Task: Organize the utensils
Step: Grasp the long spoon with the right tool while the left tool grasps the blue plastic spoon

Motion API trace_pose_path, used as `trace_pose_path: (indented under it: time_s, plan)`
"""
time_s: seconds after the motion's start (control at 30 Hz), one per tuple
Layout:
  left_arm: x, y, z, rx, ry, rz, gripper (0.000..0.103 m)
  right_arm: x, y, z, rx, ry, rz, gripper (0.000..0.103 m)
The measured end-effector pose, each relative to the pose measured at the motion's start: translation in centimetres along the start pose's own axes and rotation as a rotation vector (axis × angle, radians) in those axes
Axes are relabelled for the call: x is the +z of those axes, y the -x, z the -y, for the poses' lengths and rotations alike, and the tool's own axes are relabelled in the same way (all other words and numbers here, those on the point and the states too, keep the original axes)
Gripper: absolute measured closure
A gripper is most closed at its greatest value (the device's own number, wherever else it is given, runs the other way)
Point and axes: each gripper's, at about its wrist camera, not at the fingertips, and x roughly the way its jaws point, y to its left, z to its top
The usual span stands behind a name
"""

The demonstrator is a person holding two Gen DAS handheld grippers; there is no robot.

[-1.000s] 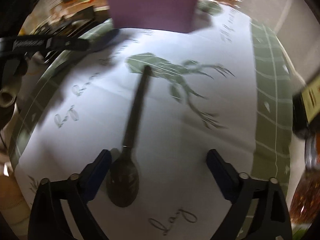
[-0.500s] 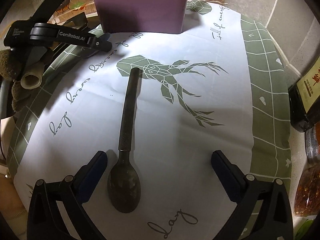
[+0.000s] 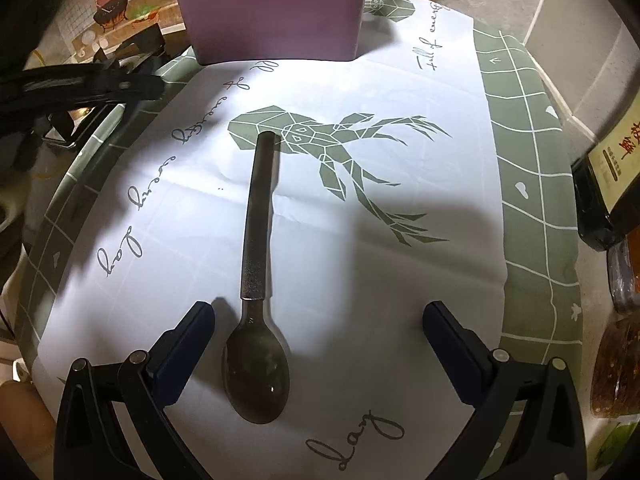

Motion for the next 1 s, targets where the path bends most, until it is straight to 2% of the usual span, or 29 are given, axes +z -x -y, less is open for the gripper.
trace_pose_path:
  time_s: [0.13,0.2,0.23,0.27,0.3,0.37,0.4,0.47,0.57,0.77,0.83,0.93,1.0]
  plan:
    - [-0.7,2.3,-1.4,-0.03,0.03,0.024,0.063,0.9,-0.2,-0.9,-0.015,0.022,0.021,0.002]
    - [-0.8,3.0,-1.7,-0.04,0.038,0.028,0.063,1.6,-0.4,-1.7,-0.014,0.054,0.036,0.008]
    - [-0.9,3.3,-1.8,-0.042,0.038,0.029,0.063,2.2,-0.5,-2.2,-0.005,0.071,0.039,0.014]
    - [-1.0,3.5,-2.0,-0.042,0.039,0.029,0.063,2.6,-0.6,-2.6,0.003,0.081,0.04,0.024]
    - [-1.0,3.6,-2.0,-0.043,0.041,0.031,0.063,3.3,-0.8,-3.1,0.016,0.093,0.039,0.029]
    - [-1.1,4.2,-2.4,-0.046,0.044,0.035,0.063,4.1,-1.0,-3.7,0.021,0.109,0.038,0.051]
    - [-1.0,4.4,-2.4,-0.041,0.046,0.039,0.063,4.4,-1.1,-4.1,0.026,0.12,0.037,0.058]
    - [-0.9,4.8,-2.5,-0.035,0.049,0.05,0.064,5.0,-1.2,-4.6,0.026,0.142,0.036,0.092]
    - [-1.0,6.0,-2.7,-0.031,0.057,0.076,0.064,5.3,-1.0,-4.7,0.019,0.148,0.053,0.093]
    - [-1.3,8.0,-3.7,-0.044,0.097,0.124,0.064,6.1,2.0,-2.6,0.163,0.032,0.102,0.093]
    - [-1.3,8.2,-3.9,-0.048,0.1,0.132,0.064,6.2,2.8,-2.3,0.185,0.02,0.116,0.093]
    - [-1.3,7.9,-3.9,-0.038,0.084,0.116,0.064,6.2,3.3,-2.5,0.171,0.035,0.119,0.093]
    - [-1.5,6.8,-3.5,-0.029,0.039,0.067,0.063,6.2,3.2,-2.1,0.167,0.022,0.11,0.093]
